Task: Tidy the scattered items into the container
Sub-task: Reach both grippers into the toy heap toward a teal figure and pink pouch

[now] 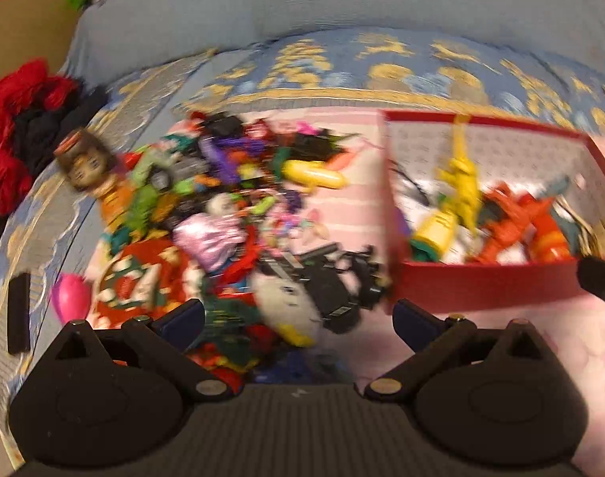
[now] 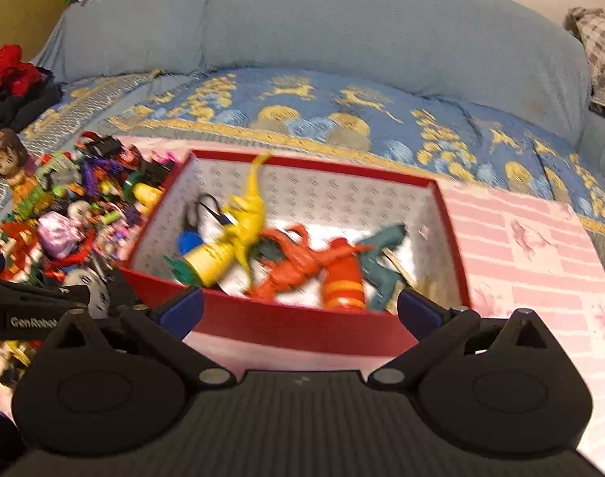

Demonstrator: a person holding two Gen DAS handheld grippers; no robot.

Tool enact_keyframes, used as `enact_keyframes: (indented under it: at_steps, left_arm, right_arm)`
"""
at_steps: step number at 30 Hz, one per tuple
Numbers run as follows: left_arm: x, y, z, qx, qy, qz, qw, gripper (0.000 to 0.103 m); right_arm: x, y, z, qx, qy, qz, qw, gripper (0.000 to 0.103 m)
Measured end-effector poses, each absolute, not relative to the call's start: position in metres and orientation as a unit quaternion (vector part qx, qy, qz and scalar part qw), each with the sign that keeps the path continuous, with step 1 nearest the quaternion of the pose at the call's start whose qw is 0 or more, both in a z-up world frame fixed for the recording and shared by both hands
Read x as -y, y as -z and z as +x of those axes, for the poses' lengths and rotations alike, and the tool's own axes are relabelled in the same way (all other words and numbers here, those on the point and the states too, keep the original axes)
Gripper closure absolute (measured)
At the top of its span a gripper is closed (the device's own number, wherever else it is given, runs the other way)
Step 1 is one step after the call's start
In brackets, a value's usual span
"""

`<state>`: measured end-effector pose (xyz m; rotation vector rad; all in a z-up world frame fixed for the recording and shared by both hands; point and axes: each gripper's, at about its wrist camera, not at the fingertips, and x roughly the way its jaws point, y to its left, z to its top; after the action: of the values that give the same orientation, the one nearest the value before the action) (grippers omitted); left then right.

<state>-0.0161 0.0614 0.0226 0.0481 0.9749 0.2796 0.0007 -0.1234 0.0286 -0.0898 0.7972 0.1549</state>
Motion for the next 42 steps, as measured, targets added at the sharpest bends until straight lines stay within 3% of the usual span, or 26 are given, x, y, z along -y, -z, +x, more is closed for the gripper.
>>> enact_keyframes:
  at_steps: [8,18,24,31,37,39,40,42]
  left_arm:
    - [-0.171,-0.025,-0.037,-0.455,-0.253,-0.085,0.850,0.001]
    - [-0.241,-0.014,-0.042,-0.437,-0.292,-0.167,0.834,0.014]
    - [-0.262,-0.011,-0.034,-0.421,-0.287,-0.190,0.839,0.014]
    - [-0.299,0.000,0.003,-0.417,-0.282,-0.221,0.835,0.018]
    - [-0.315,0.017,0.023,-0.431,-0.268,-0.229,0.831,0.020]
    - [-0.312,0.025,0.032,-0.443,-0.258,-0.213,0.832,0.020]
    - [-0.312,0.030,0.036,-0.449,-0.257,-0.203,0.831,0.021]
    - [-0.316,0.038,0.039,-0.451,-0.250,-0.213,0.830,0.026]
  right_arm:
    - [0.050,-0.043,0.007,-0.316,-0.208,-0.064,0.923,0.003]
    - [-0.023,-0.028,0.026,-0.346,-0.312,-0.036,0.884,0.010]
    - [-0.056,-0.007,0.051,-0.378,-0.319,-0.021,0.869,0.010]
    - [-0.097,0.035,0.108,-0.474,-0.303,0.074,0.823,0.020]
    - [-0.127,0.065,0.130,-0.530,-0.284,0.114,0.791,0.020]
    - [-0.134,0.072,0.134,-0.542,-0.275,0.111,0.787,0.023]
    - [-0.134,0.077,0.134,-0.547,-0.273,0.113,0.783,0.035]
    - [-0.129,0.082,0.134,-0.550,-0.272,0.127,0.779,0.040]
